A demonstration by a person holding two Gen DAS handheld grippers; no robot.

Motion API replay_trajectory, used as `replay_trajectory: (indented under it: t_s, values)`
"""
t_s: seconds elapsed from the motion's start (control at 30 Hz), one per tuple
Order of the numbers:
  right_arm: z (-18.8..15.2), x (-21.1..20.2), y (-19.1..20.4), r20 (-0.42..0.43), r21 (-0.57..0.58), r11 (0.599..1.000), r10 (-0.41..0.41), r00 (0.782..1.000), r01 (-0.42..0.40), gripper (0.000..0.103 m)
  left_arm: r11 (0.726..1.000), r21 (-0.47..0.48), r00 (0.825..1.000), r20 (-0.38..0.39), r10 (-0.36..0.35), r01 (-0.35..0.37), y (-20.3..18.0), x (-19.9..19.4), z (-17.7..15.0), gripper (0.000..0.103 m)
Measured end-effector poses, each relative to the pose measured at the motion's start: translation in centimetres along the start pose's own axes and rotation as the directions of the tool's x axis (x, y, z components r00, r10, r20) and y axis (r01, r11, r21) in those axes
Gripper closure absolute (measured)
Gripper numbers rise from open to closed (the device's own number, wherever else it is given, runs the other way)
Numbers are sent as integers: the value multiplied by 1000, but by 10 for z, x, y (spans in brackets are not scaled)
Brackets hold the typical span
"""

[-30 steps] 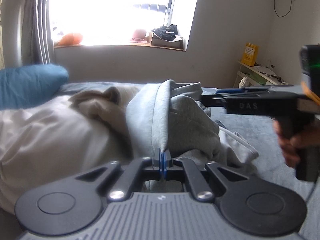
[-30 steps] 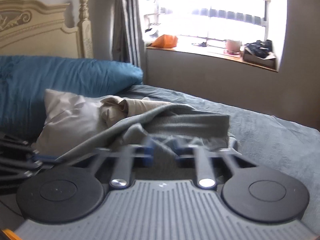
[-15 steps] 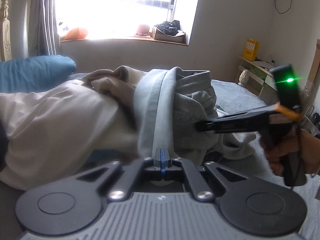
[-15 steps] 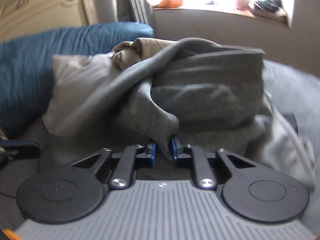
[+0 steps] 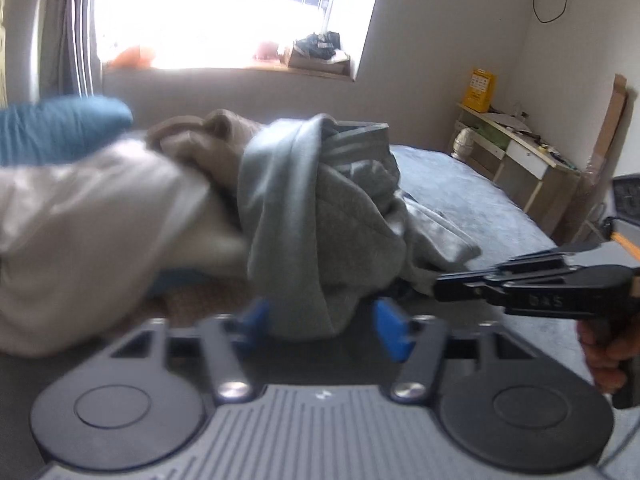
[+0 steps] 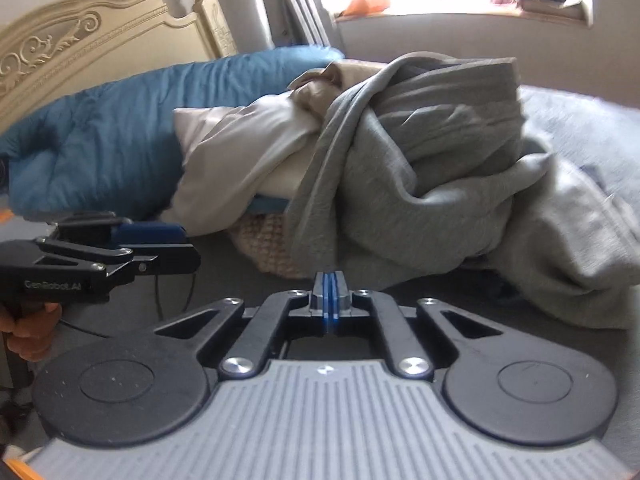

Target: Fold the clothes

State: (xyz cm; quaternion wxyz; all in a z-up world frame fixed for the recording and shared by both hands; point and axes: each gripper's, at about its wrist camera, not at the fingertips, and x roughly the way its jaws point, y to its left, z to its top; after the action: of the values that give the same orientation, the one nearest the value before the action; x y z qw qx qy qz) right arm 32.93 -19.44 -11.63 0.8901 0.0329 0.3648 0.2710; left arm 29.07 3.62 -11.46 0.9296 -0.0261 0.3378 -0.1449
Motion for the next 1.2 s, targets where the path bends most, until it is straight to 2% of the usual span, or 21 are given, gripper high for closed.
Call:
replay_trajectory:
  t_s: [0.03,0.07,0.1,0.13,0.17,0.2,0.3,0.37,0.43,0.53,0.57,0.6,0.63,0.67,0.7,0.73,0.77,0.83,1.0,1.2]
  values:
    - [1,-1,0,16,-7,1000,-22,1000,22,99,1000,9,1000,5,7,-8,-1,5,4,36]
    - [5,0,-1,30,-16,999,-49,998,49,91,1000,15,1000,8,11,-11,-3,11,9,31]
    - [8,1,0,46,-33,997,-74,996,76,74,1000,17,1000,12,16,-16,-3,16,14,27]
    - [13,3,1,65,-61,993,-98,993,102,64,1000,14,1000,16,20,-20,-3,22,20,26]
    - [17,7,2,84,-92,987,-121,989,129,43,1000,9,1000,17,22,-22,-2,28,25,24]
    - [22,12,3,98,-127,979,-145,985,156,34,1000,4,1000,15,23,-23,-1,35,31,24]
    - [36,36,8,111,-233,944,-213,971,234,29,999,-24,999,-12,41,-41,9,60,48,24]
    - [44,57,5,97,-264,931,-235,967,253,28,998,-46,998,-30,47,-48,17,77,55,24]
    - [47,77,0,66,-276,928,-241,968,250,28,996,-70,998,-46,50,-54,25,93,61,27]
    - [45,104,-2,17,-304,920,-254,967,247,30,995,-92,996,-81,28,-36,32,114,62,37]
    - [44,109,-3,2,-303,921,-257,967,245,36,995,-101,995,-95,16,-26,33,121,62,41]
    - [44,110,-5,-10,-290,927,-251,968,238,49,994,-112,994,-109,5,-17,35,127,61,46]
    - [44,112,-6,-21,-277,933,-246,969,231,57,993,-119,993,-120,1,-15,36,131,60,49]
    - [44,113,-8,-33,-263,938,-241,970,224,73,992,-123,992,-127,3,-19,37,135,59,55]
    - [44,114,-9,-44,-250,944,-235,971,217,90,992,-127,991,-135,5,-23,38,138,58,68]
    - [43,115,-10,-56,-236,949,-229,972,210,93,991,-131,990,-143,7,-26,39,141,57,80]
    - [43,117,-12,-67,-222,954,-223,972,204,94,990,-135,989,-150,9,-30,39,145,56,99]
    - [43,112,-15,-73,-181,967,-195,978,179,97,990,-139,988,-156,15,-37,41,149,53,99]
    - [34,84,-22,-59,-75,992,-108,992,104,98,995,-93,994,-107,22,-32,35,133,41,100]
    - [19,47,-19,-57,-30,999,-31,998,30,98,993,-113,995,-96,-30,19,31,94,26,100]
